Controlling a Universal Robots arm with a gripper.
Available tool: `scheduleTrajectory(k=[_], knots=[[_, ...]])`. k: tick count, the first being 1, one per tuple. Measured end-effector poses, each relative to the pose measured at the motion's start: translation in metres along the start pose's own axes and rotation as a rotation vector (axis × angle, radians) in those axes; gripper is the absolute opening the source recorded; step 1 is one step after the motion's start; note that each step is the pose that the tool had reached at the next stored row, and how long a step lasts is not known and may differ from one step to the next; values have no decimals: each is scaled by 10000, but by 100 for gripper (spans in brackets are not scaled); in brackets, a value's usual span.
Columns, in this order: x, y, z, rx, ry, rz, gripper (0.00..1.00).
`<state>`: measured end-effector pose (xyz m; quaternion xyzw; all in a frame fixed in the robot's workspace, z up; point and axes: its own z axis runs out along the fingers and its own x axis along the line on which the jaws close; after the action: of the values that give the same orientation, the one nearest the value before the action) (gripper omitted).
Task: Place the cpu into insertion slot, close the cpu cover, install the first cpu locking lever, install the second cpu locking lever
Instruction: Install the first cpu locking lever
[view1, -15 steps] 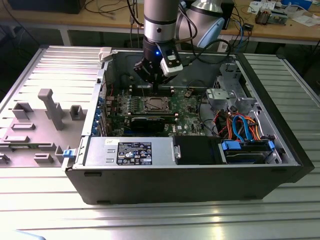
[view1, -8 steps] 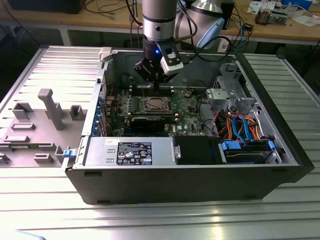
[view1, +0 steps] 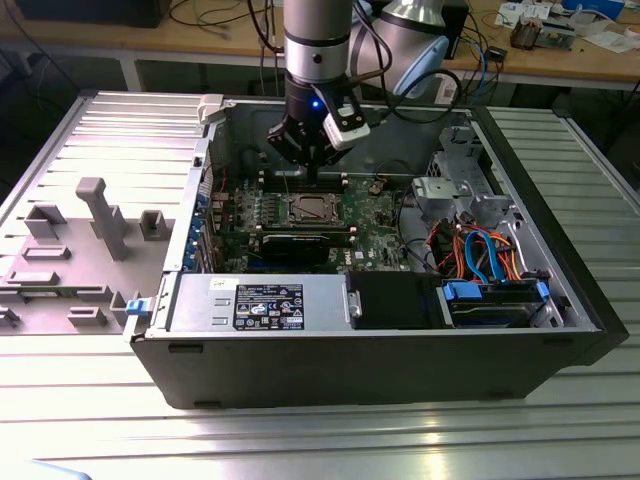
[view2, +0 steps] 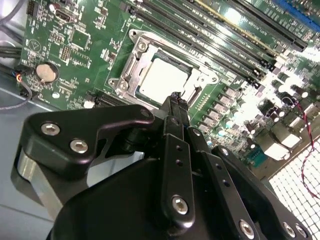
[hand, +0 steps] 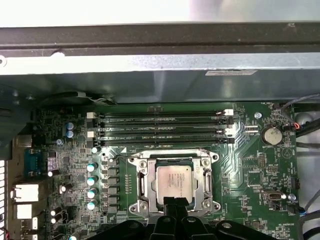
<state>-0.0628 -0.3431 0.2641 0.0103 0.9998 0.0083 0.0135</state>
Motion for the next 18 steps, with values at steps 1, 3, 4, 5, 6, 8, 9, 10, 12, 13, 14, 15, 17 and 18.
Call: scheduleTrajectory(k=[1, 3, 4, 5, 6, 8, 9, 10, 12, 13, 14, 15, 17, 18], knots=[[2, 0, 0, 1, 1, -1, 11], [6, 0, 0, 0, 0, -3, 11], [8, 0, -1, 0, 1, -4, 11], [10, -1, -1, 1, 1, -6, 11], [11, 0, -1, 1, 0, -6, 11], [14, -1, -1, 0, 1, -8, 11], [17, -1, -1, 1, 1, -9, 11], [19, -1, -1, 0, 1, -11, 11], [23, -1, -1, 0, 1, -13, 11], [25, -1, -1, 0, 1, -14, 11], [26, -1, -1, 0, 1, -15, 11], [28, -1, -1, 1, 1, -16, 11], [29, -1, -1, 0, 1, -26, 11], [33, -1, -1, -1, 1, -63, 11]])
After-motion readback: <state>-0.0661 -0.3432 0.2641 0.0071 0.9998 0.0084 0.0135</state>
